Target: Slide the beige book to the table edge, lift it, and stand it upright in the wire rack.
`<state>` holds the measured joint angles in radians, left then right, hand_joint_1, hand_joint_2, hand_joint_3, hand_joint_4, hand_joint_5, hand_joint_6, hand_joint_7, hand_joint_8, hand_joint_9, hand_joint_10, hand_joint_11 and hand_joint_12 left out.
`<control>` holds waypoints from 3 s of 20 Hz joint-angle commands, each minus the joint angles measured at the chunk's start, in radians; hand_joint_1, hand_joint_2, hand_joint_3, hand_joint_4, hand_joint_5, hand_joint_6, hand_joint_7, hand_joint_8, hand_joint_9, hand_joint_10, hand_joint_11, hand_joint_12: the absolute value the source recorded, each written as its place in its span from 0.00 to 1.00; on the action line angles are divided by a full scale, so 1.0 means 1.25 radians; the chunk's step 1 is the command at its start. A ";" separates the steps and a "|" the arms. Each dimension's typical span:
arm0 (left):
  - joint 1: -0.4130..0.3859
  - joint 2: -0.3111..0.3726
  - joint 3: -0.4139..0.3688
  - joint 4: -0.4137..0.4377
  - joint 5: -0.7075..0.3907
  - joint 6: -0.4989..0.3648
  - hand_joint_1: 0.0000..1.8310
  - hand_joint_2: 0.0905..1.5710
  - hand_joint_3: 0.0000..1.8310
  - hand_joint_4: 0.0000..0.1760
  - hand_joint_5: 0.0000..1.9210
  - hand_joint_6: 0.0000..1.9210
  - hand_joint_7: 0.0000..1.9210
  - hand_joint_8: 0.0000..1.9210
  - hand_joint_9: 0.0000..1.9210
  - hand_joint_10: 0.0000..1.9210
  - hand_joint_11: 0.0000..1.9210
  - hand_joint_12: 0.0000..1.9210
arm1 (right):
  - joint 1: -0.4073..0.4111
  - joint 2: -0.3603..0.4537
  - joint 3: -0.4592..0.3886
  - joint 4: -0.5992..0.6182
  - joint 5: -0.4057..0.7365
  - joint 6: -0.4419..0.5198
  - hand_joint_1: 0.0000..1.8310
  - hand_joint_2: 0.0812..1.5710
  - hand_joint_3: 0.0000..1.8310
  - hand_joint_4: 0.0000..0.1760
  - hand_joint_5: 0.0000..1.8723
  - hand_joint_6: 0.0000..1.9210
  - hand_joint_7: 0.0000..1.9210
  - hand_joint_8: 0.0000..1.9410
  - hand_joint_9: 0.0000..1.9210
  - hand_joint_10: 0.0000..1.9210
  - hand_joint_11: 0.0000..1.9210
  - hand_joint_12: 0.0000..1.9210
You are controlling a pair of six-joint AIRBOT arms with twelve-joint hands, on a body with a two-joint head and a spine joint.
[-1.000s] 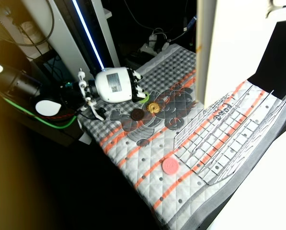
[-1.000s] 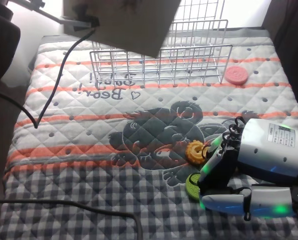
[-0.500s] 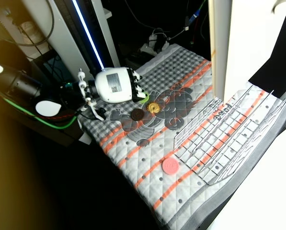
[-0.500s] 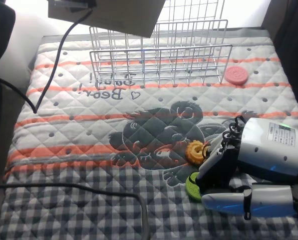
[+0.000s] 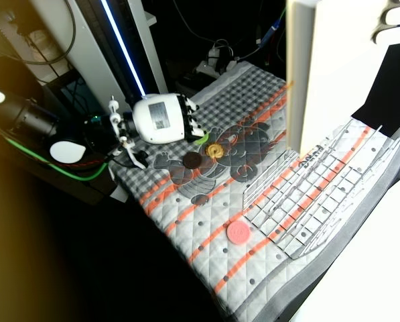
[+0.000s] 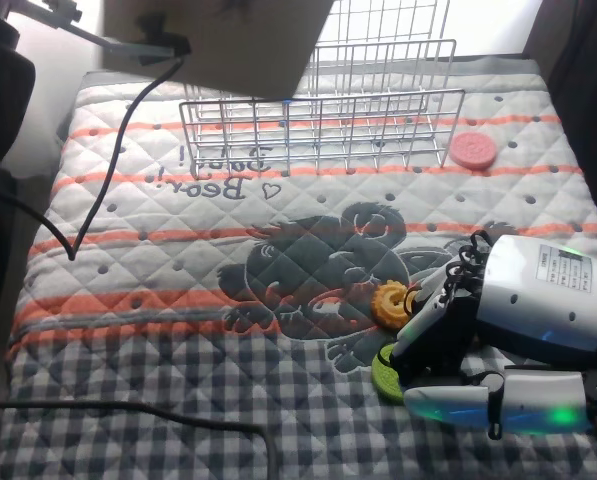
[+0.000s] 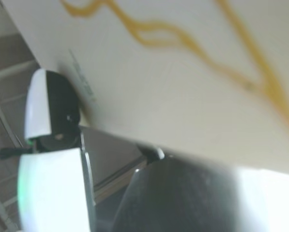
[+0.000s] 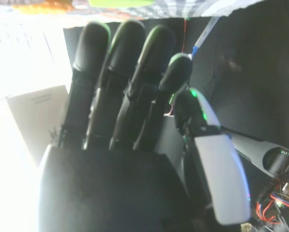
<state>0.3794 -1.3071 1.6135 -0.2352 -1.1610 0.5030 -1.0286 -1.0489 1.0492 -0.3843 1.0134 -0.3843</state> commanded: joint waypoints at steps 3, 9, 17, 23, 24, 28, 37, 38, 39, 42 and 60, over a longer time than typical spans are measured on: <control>0.009 -0.002 0.005 -0.020 -0.093 -0.019 0.76 0.66 0.00 0.00 0.50 0.46 0.58 0.33 0.59 0.51 0.61 0.37 | -0.008 -0.021 -0.002 0.014 0.032 0.013 0.27 0.85 0.00 0.00 0.56 0.53 0.78 0.06 0.61 0.49 0.50 0.67; 0.013 -0.004 0.008 -0.024 -0.094 -0.028 0.76 0.65 0.00 0.00 0.51 0.47 0.60 0.28 0.59 0.49 0.60 0.39 | -0.008 -0.021 -0.001 0.014 0.032 0.015 0.28 0.85 0.00 0.00 0.57 0.49 0.67 0.34 0.59 0.55 0.49 0.72; 0.067 -0.022 0.009 -0.085 -0.124 -0.040 0.67 0.72 0.00 0.01 0.47 0.55 0.48 0.58 0.40 0.37 0.23 0.57 | -0.010 -0.024 -0.001 0.015 0.032 0.019 0.27 0.86 0.00 0.00 0.60 0.34 0.72 0.15 0.64 0.36 0.50 0.62; 0.075 -0.058 0.039 -0.099 -0.106 -0.076 0.64 0.74 0.00 0.11 0.46 0.56 0.43 0.67 0.43 0.03 0.14 0.56 | -0.010 -0.025 0.001 0.015 0.032 0.019 0.29 0.85 0.00 0.00 0.56 0.57 0.72 0.25 0.61 0.54 0.50 0.70; 0.075 -0.061 0.042 -0.099 -0.099 -0.076 0.64 0.74 0.00 0.16 0.45 0.57 0.44 0.65 0.45 0.02 0.17 0.55 | -0.010 -0.026 0.002 0.015 0.032 0.019 0.28 0.85 0.00 0.00 0.53 0.65 0.65 0.41 0.58 0.63 0.50 0.73; 0.078 -0.071 0.054 -0.099 -0.077 -0.089 0.59 0.73 0.00 0.00 0.38 0.25 0.42 0.27 0.44 0.01 0.17 0.55 | -0.011 -0.029 0.002 0.015 0.032 0.019 0.28 0.85 0.00 0.00 0.57 0.49 0.67 0.34 0.60 0.52 0.50 0.69; 0.132 -0.038 0.038 -0.126 -0.067 -0.096 0.41 0.55 0.00 1.00 0.00 0.00 0.01 0.00 0.04 0.00 0.00 0.24 | -0.016 -0.030 0.001 0.022 0.032 0.023 0.28 0.86 0.00 0.00 0.64 0.25 0.74 0.06 0.67 0.27 0.52 0.57; 0.141 -0.030 0.034 -0.128 -0.070 -0.103 0.39 0.53 0.00 1.00 0.00 0.00 0.00 0.00 0.02 0.00 0.00 0.29 | -0.016 -0.030 0.001 0.022 0.032 0.023 0.30 0.85 0.00 0.00 0.66 0.21 0.76 0.05 0.68 0.27 0.52 0.59; 0.144 -0.023 0.030 -0.126 -0.069 -0.103 0.38 0.52 0.00 1.00 0.00 0.00 0.00 0.00 0.01 0.00 0.00 0.28 | -0.017 -0.030 0.000 0.023 0.032 0.024 0.31 0.85 0.00 0.00 0.66 0.23 0.78 0.05 0.67 0.35 0.52 0.62; 0.150 0.036 -0.013 -0.092 -0.067 -0.074 0.38 0.50 0.00 1.00 0.00 0.00 0.00 0.00 0.00 0.00 0.00 0.41 | -0.019 -0.030 -0.002 0.028 0.032 0.024 0.31 0.85 0.00 0.00 0.68 0.21 0.78 0.03 0.68 0.30 0.52 0.59; 0.706 0.430 -0.505 -0.074 -0.432 0.112 0.44 0.53 0.01 1.00 0.00 0.00 0.00 0.00 0.00 0.00 0.00 0.00 | -0.082 0.253 -0.103 0.379 0.371 -0.261 0.37 0.88 0.00 0.00 0.64 0.05 0.66 0.00 0.67 0.00 0.42 0.55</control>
<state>1.2762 -0.7799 0.9760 -0.3031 -1.5562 0.6510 -1.1416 -0.7322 0.9180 0.0681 1.3334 -0.7136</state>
